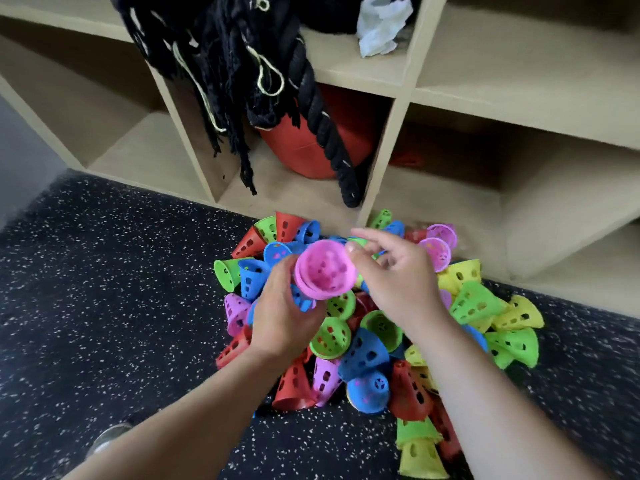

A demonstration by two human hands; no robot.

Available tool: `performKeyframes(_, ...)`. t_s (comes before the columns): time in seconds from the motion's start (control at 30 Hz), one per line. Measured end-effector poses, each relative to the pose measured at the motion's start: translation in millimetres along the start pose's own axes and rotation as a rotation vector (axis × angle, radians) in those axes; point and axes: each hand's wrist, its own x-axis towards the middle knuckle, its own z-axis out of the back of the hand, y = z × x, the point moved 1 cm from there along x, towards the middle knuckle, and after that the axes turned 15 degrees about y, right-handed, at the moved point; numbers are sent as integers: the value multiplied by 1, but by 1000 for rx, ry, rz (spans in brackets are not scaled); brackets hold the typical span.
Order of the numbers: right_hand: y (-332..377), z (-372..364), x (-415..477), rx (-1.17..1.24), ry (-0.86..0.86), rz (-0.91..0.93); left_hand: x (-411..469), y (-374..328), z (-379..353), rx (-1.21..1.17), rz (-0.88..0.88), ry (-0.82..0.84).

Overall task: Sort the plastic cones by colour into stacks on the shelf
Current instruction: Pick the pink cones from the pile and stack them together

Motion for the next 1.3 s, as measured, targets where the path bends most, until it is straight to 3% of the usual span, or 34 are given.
performKeyframes(0.17, -27, 35, -8, 63, -261, -88, 2, -21, -18, 3, -43, 7)
performKeyframes(0.37, -92, 90, 5, -333, -370, -209, 13, -28, -35, -34, -38, 61)
performKeyframes(0.43, -110, 104, 15, -475, -328, -203, 19, -28, -40, -36, -41, 71)
performKeyframes(0.6, -137, 134, 52, -717, -28, -136, 39, -28, -50, -41, -60, 90)
performKeyframes(0.7, -148, 141, 70, -751, 137, -241, 49, -26, -55, -43, -48, 79)
performKeyframes(0.8, -165, 140, 81, -743, 123, -335, 57, -22, -62, -33, -44, 86)
performKeyframes(1.0, -168, 146, 81, -656, -77, -256, 69, -21, -76, -23, -39, 111)
performKeyframes(1.17, -131, 158, 62, -265, -161, -227, 79, -36, -88, -31, -45, 130)
performKeyframes(1.3, -93, 168, 37, -124, -170, -150, 80, -45, -97, -61, -37, 144)
